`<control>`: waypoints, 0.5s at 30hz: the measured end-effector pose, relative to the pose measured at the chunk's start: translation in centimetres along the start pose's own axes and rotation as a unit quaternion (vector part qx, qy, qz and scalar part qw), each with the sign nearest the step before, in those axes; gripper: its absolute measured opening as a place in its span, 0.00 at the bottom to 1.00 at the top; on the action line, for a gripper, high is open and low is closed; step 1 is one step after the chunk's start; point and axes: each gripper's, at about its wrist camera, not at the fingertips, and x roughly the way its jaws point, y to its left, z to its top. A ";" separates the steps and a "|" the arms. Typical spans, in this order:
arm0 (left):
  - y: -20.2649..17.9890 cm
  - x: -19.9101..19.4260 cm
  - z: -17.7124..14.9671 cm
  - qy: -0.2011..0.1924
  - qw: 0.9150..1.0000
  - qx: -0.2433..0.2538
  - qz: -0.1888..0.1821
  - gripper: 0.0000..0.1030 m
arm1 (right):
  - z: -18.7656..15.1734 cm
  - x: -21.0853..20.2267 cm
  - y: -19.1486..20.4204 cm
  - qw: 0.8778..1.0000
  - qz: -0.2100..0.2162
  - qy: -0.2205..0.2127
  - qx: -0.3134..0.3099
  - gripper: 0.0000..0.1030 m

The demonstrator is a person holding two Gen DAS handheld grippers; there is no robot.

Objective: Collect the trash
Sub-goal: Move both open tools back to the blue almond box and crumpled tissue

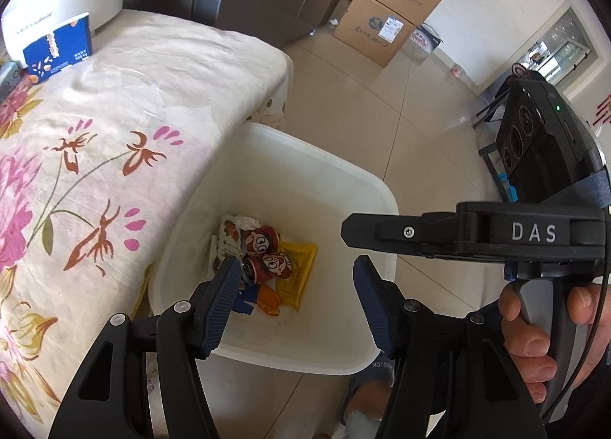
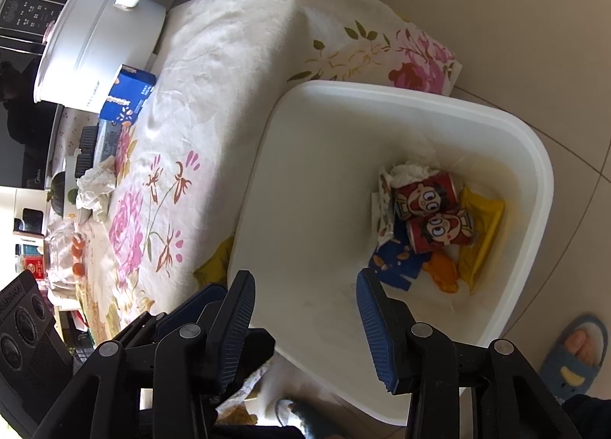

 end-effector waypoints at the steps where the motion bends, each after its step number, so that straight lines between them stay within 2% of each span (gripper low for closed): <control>1: 0.2 -0.4 0.2 -0.006 1.000 -0.003 0.005 0.62 | 0.0 0.0 0.0 1.000 0.001 0.000 0.000 0.48; 8: 2.7 -3.6 1.8 -0.043 0.997 -0.032 0.062 0.62 | -0.1 0.2 0.0 1.000 -0.002 0.003 -0.001 0.48; 10: 4.4 -5.1 2.5 -0.060 0.993 -0.058 0.082 0.62 | -0.1 0.2 0.0 1.000 -0.002 0.003 0.000 0.48; 15: 10.3 -9.1 3.6 -0.106 0.979 -0.153 0.085 0.63 | 0.0 0.0 0.1 1.000 -0.013 -0.006 -0.005 0.48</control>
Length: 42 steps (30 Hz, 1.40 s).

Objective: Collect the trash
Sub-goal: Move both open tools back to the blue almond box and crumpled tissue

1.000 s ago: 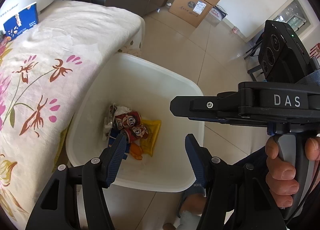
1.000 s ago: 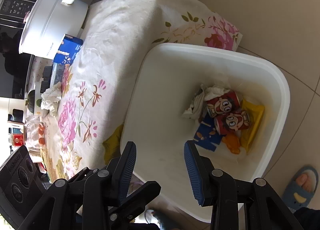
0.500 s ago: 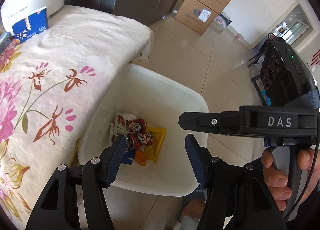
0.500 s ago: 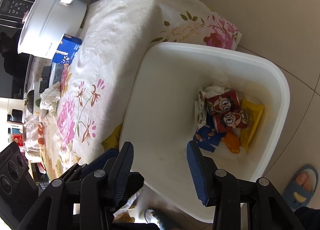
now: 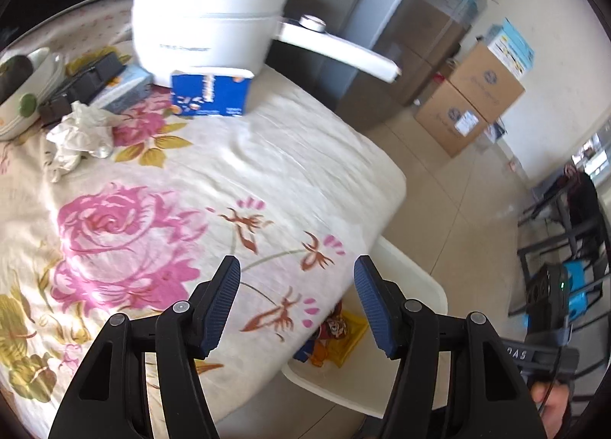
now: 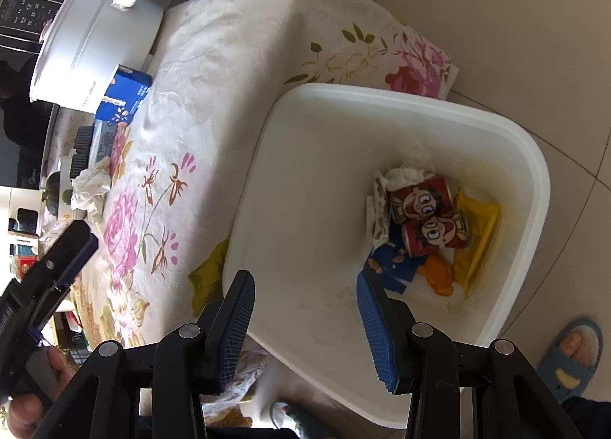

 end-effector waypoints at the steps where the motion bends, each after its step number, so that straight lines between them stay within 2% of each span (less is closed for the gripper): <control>1: 1.1 -0.5 0.6 -0.006 1.000 -0.016 0.003 0.63 | 0.0 0.0 0.1 1.000 -0.002 -0.002 -0.002 0.48; 4: 4.2 -2.0 1.8 -0.024 0.998 -0.054 0.004 0.63 | 0.2 0.1 0.7 1.000 -0.004 -0.004 -0.006 0.49; 6: 5.6 -3.0 2.4 -0.037 0.997 -0.073 0.006 0.64 | 0.3 0.2 1.5 1.000 -0.004 -0.007 -0.010 0.53; 10: 8.5 -4.3 3.1 -0.045 0.993 -0.106 0.024 0.67 | 0.4 1.0 4.2 1.000 0.004 -0.005 -0.031 0.54; 21: 16.9 -7.6 4.3 -0.061 0.971 -0.229 0.027 0.69 | 0.2 6.4 13.6 0.994 0.022 0.031 -0.104 0.56; 24: 19.1 -7.5 4.4 -0.060 0.964 -0.256 0.038 0.69 | 0.6 7.5 16.3 0.991 0.023 0.019 -0.129 0.68; 31: 22.5 -6.8 5.5 -0.055 0.955 -0.284 0.061 0.69 | 3.3 10.4 20.9 0.982 -0.006 -0.022 -0.189 0.80; 34: 23.5 -6.6 6.4 -0.058 0.953 -0.290 0.069 0.69 | 4.7 12.6 22.0 0.976 -0.030 -0.030 -0.213 0.81; 37: 24.6 -6.1 7.1 -0.056 0.950 -0.299 0.069 0.69 | 6.0 14.2 21.9 0.978 -0.022 -0.026 -0.206 0.81; 42: 27.0 -6.0 7.8 -0.065 0.939 -0.331 0.072 0.69 | 7.9 15.7 22.6 0.979 -0.009 -0.035 -0.202 0.81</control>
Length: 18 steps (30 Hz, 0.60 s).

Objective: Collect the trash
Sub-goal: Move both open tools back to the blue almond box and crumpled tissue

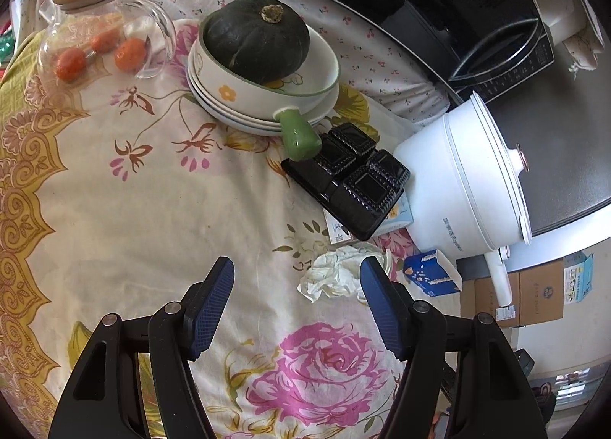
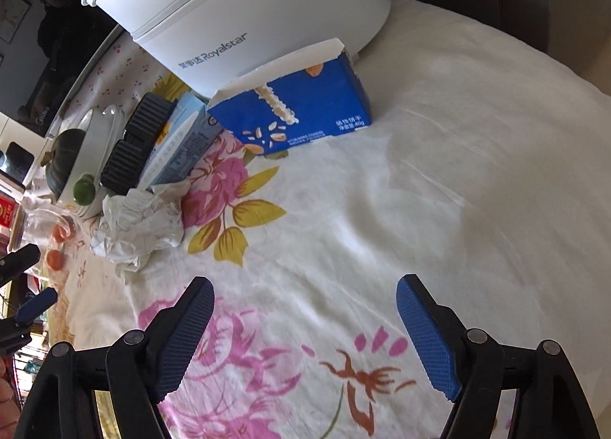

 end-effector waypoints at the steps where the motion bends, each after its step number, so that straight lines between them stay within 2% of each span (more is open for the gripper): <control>1: 0.3 0.1 0.3 -0.001 1.000 -0.004 0.001 0.69 | 0.4 0.4 0.4 1.000 0.000 -0.003 -0.007 0.81; 4: 1.2 0.6 0.7 -0.003 1.000 -0.015 0.008 0.69 | 1.2 1.6 2.5 0.998 -0.013 -0.014 -0.056 0.81; 7: 1.2 1.6 0.7 0.012 1.000 -0.017 -0.001 0.69 | 1.5 2.5 3.8 0.989 -0.085 -0.045 -0.109 0.81; 9: 0.5 2.1 0.6 0.015 1.000 -0.013 -0.021 0.69 | 1.7 2.4 3.5 0.985 -0.109 -0.071 -0.114 0.81; 13: -2.7 3.9 -0.3 0.041 0.997 0.031 -0.061 0.70 | 3.6 1.6 3.3 0.982 -0.094 -0.098 -0.129 0.81; 15: -4.2 5.2 -1.0 0.058 0.995 0.051 -0.059 0.70 | 5.0 1.5 3.0 0.980 -0.099 -0.107 -0.134 0.81; 18: -5.8 6.6 -1.7 0.065 0.994 0.085 -0.034 0.70 | 6.6 1.5 2.5 0.981 -0.084 -0.108 -0.139 0.81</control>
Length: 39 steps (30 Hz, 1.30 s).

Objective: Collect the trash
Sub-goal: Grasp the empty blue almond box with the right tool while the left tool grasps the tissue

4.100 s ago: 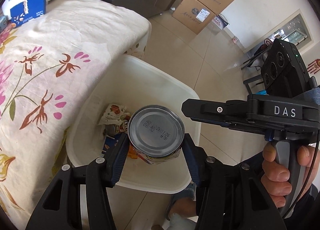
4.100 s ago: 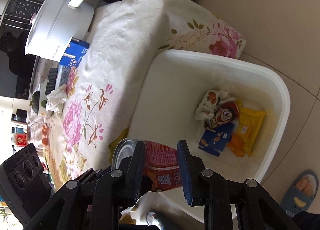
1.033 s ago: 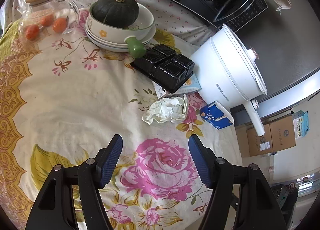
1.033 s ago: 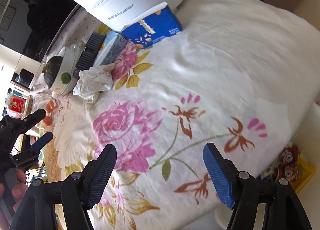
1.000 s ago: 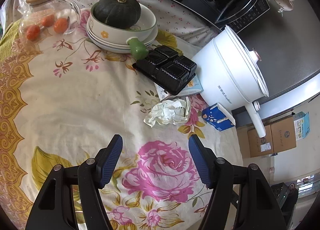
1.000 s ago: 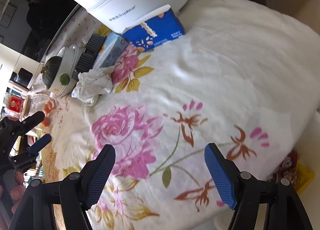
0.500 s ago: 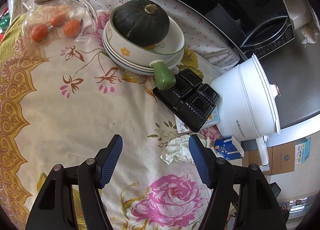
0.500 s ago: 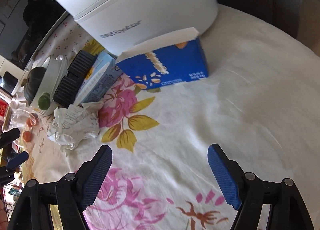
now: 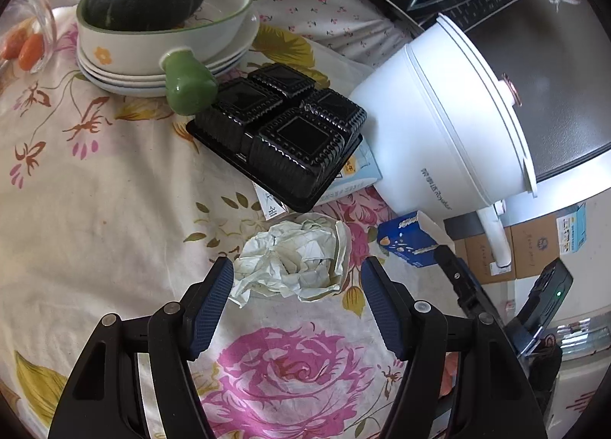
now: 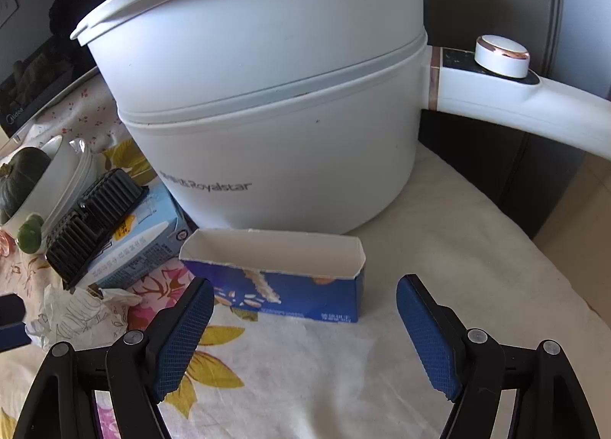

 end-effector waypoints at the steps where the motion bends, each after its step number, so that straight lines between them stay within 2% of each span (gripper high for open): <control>1: -0.3 0.4 0.0 0.002 1.000 0.010 0.010 0.70 | 0.3 0.3 -0.3 1.000 0.003 0.002 -0.005 0.82; 4: -0.5 1.8 0.1 0.011 0.999 0.018 0.034 0.70 | 0.8 1.4 -1.0 1.000 0.007 0.007 -0.028 0.87; 8: -0.1 2.6 0.3 0.017 0.999 0.004 0.028 0.70 | 1.1 3.7 -0.7 0.997 0.038 0.033 -0.059 0.88; 12: -1.2 3.7 0.5 0.019 0.998 0.031 0.048 0.70 | 1.2 4.9 1.1 0.994 0.044 0.022 -0.096 0.88; 15: -1.4 3.9 0.7 0.014 0.998 0.035 0.047 0.69 | 1.1 5.9 1.4 0.995 0.044 0.030 -0.088 0.86; 16: -1.4 3.9 0.8 0.014 0.998 0.035 0.044 0.69 | 1.1 6.3 1.5 0.995 0.050 0.034 -0.084 0.81; 17: -1.5 3.9 0.9 0.013 0.999 0.034 0.040 0.61 | 0.9 6.4 1.8 0.994 0.060 0.036 -0.084 0.74; 18: -1.3 3.8 1.0 0.014 0.999 0.034 0.039 0.40 | 0.7 6.4 2.2 0.994 0.056 0.035 -0.090 0.72; 19: -1.2 3.9 1.1 0.017 0.999 0.032 0.036 0.34 | 0.4 6.3 2.9 0.993 0.044 0.032 -0.106 0.65; 20: -0.9 3.8 1.2 0.018 0.999 0.026 0.029 0.33 | 0.0 5.8 3.9 0.991 0.042 0.033 -0.125 0.56; 22: -0.8 3.6 1.2 0.020 0.999 0.026 0.023 0.28 | -0.2 5.2 5.0 0.988 0.037 0.036 -0.143 0.47; 26: -0.8 2.2 0.8 0.015 0.999 0.012 0.026 0.24 | -0.2 3.1 6.4 0.988 0.062 0.035 -0.135 0.25; 31: -1.6 -2.0 0.5 -0.010 1.000 0.006 -0.007 0.24 | -0.9 -0.9 8.0 0.986 0.054 0.017 -0.159 0.24; 36: -1.6 -7.4 -0.4 -0.048 0.996 -0.004 -0.078 0.24 | -0.9 -7.0 6.7 0.987 0.057 -0.009 -0.148 0.24; 39: -2.0 -10.1 -2.0 -0.070 0.994 0.009 -0.081 0.24 | -1.5 -11.0 5.5 0.988 0.057 -0.030 -0.141 0.24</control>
